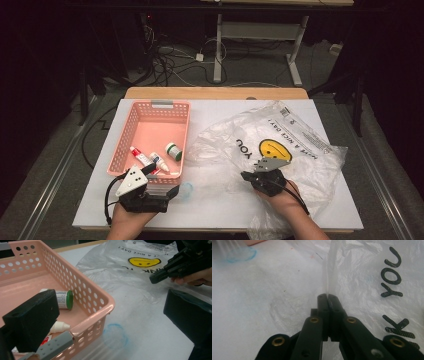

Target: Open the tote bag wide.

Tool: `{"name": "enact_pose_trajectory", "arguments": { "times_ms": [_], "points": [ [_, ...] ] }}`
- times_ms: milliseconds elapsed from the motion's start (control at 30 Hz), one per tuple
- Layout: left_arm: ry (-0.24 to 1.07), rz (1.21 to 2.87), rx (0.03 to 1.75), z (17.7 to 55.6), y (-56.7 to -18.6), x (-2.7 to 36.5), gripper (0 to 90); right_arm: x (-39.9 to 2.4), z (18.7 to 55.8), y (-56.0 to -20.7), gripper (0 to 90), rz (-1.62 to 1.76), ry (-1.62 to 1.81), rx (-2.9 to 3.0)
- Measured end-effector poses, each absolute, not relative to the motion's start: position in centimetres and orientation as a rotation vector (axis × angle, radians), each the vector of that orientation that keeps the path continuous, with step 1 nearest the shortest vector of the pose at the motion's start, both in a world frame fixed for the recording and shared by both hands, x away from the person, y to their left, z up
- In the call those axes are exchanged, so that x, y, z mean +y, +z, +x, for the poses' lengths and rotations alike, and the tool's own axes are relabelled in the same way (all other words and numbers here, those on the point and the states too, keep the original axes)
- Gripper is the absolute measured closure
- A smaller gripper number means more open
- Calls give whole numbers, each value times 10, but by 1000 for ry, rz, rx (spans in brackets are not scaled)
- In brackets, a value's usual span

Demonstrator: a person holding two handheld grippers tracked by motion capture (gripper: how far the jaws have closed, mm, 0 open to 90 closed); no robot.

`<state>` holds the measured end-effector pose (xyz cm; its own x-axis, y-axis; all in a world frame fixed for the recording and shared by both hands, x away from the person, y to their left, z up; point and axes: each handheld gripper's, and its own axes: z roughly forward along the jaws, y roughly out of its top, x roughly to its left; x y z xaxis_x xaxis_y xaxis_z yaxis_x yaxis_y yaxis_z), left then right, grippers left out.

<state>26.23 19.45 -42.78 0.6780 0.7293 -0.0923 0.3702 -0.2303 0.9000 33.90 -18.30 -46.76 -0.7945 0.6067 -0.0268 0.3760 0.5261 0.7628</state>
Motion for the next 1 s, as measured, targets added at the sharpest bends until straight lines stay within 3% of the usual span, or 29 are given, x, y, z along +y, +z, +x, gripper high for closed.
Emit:
{"name": "enact_pose_trajectory", "arguments": {
  "times_ms": [1000],
  "points": [
    [420, 1852, 862, 264, -429, 192, 2, -204, 332, -435, 900, 795, 1311, 2304]
  ]
}}
